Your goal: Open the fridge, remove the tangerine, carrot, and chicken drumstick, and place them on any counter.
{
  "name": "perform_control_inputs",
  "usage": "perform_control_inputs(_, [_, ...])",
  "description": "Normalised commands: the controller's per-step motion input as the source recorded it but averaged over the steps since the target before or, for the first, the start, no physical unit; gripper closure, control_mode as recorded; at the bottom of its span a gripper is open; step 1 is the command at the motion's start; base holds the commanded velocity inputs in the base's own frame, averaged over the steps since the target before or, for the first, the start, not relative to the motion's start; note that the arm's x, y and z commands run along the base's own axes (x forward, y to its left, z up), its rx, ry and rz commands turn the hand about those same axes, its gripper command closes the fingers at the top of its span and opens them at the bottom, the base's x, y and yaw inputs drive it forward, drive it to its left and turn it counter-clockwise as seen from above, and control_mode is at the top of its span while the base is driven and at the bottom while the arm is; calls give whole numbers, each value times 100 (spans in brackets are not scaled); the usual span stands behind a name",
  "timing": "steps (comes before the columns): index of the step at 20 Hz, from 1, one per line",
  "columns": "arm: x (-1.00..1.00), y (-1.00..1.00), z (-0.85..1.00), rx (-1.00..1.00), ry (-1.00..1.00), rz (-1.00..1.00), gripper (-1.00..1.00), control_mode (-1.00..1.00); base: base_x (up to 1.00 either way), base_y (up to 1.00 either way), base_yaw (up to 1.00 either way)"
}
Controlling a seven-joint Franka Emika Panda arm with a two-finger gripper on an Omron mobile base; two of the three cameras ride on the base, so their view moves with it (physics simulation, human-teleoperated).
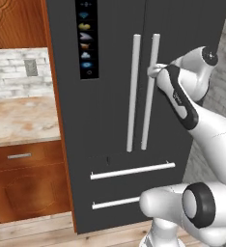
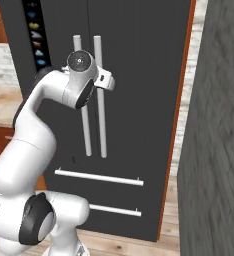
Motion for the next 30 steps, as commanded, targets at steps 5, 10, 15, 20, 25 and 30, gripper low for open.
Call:
perform_control_inputs(5, [68, 0, 0, 0, -9, 0, -100, -100, 0, 0, 0])
perform_control_inputs(10, [82, 0, 0, 0, 1, 0, -100, -100, 0, 0, 0])
perform_control_inputs(15, [87, -3, -4, 1, 1, 0, -100, -100, 0, 0, 0])
perform_control_inputs(20, [78, -2, -10, 1, 0, 0, -100, -100, 0, 0, 0])
perform_control_inputs(25, [0, 0, 0, 0, 0, 0, 100, -100, 0, 0, 0])
perform_control_inputs(30, [-8, 0, 0, 0, 0, 0, 100, -100, 0, 0, 0])
